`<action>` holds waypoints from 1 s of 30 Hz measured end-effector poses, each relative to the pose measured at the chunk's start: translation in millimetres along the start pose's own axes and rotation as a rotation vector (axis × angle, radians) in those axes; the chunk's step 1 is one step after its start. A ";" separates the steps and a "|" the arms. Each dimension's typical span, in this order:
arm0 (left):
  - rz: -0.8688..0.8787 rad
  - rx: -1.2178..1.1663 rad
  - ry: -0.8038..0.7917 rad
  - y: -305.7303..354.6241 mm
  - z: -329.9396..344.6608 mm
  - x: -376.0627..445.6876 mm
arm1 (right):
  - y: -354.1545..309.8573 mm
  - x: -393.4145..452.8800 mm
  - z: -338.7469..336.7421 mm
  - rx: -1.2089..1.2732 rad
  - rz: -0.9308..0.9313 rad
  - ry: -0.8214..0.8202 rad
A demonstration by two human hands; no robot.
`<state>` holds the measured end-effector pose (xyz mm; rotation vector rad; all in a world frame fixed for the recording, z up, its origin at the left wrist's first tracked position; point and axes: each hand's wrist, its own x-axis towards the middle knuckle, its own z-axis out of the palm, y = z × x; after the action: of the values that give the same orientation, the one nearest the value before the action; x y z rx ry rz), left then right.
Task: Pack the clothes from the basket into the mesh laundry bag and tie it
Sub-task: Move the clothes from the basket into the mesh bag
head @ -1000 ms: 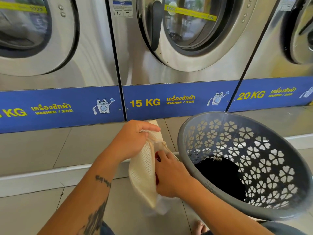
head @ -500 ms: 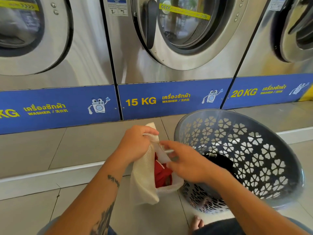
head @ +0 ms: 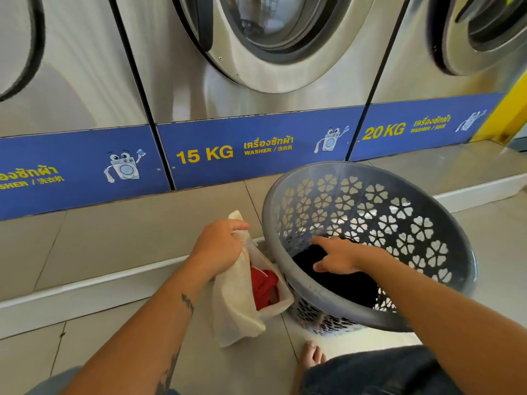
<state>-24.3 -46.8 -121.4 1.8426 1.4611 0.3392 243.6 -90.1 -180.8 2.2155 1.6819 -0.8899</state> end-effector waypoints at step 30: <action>0.081 0.149 -0.016 -7.5 13.8 41.1 | 39.3 129.8 88.9 -0.529 0.131 -0.421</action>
<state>-8.3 -13.8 -145.7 2.0230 1.4366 0.2602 271.7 -44.9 -334.0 1.6302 1.3586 -0.7097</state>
